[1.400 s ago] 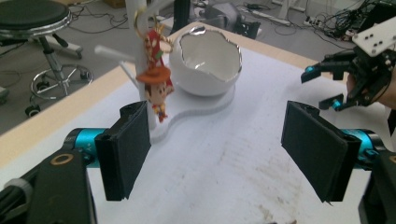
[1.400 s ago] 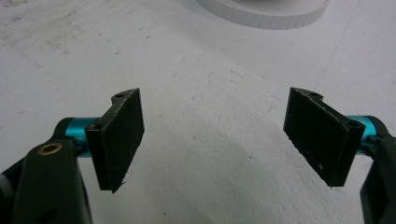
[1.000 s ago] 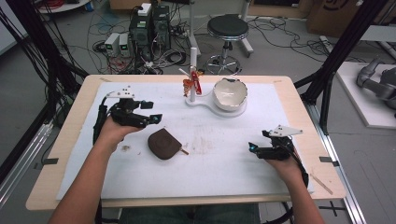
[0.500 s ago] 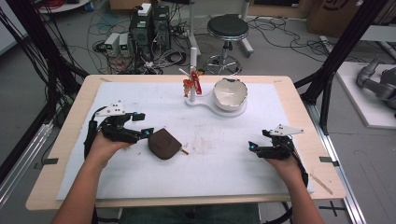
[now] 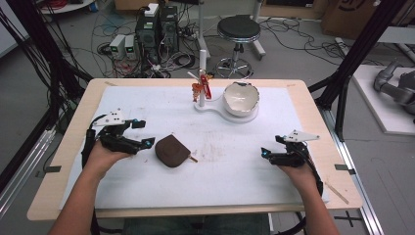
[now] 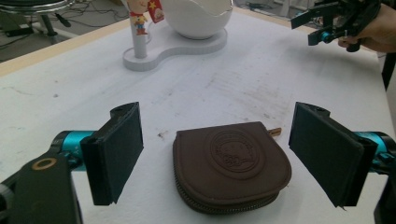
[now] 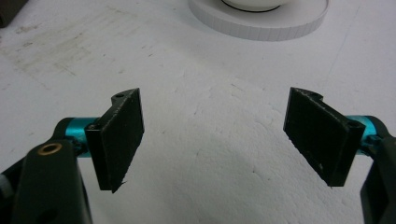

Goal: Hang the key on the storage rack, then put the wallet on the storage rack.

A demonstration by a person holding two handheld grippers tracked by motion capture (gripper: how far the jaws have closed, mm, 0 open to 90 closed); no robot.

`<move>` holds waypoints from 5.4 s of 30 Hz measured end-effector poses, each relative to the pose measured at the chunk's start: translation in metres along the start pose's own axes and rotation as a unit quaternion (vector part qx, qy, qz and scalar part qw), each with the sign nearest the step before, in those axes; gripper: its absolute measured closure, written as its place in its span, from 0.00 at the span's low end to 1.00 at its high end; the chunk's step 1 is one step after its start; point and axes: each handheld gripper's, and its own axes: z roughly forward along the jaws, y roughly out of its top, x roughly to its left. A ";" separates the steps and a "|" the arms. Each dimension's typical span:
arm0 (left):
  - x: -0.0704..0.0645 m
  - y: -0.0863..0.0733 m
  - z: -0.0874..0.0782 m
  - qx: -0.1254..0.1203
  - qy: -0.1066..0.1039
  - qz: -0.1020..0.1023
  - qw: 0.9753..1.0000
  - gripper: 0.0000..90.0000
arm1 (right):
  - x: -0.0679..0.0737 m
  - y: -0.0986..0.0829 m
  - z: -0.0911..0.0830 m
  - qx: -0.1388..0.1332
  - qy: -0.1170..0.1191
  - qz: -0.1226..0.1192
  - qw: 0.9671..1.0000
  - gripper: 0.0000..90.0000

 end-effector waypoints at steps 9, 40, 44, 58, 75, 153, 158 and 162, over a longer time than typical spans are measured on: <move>0.004 0.000 -0.006 -0.001 0.011 -0.002 1.000 0.18 | 0.000 0.000 0.000 -0.003 0.004 0.003 1.000 0.23; 0.004 -0.035 -0.046 0.012 0.042 -0.026 0.999 0.18 | 0.051 0.051 0.047 -0.028 0.099 -0.061 0.993 0.21; 0.003 -0.039 -0.051 0.014 0.046 -0.031 0.998 0.18 | 0.061 0.057 0.056 -0.025 0.112 -0.072 0.991 0.21; -0.003 -0.049 -0.062 0.021 0.053 -0.040 0.998 0.18 | 0.118 0.074 0.102 0.021 0.183 -0.120 0.976 0.21; -0.002 -0.050 -0.064 0.011 0.051 -0.047 0.998 0.18 | 0.156 0.074 0.128 0.089 0.197 -0.182 0.959 0.71; 0.000 -0.051 -0.060 0.013 0.058 -0.053 0.997 0.19 | 0.067 0.136 0.050 -0.165 0.227 -0.029 0.959 1.00; -0.001 -0.052 -0.061 0.013 0.059 -0.054 0.997 0.19 | 0.054 0.141 0.044 -0.172 0.213 -0.021 0.962 1.00; 0.000 -0.052 -0.060 0.014 0.058 -0.055 0.997 0.19 | 0.038 0.143 0.040 -0.183 0.199 -0.007 0.963 1.00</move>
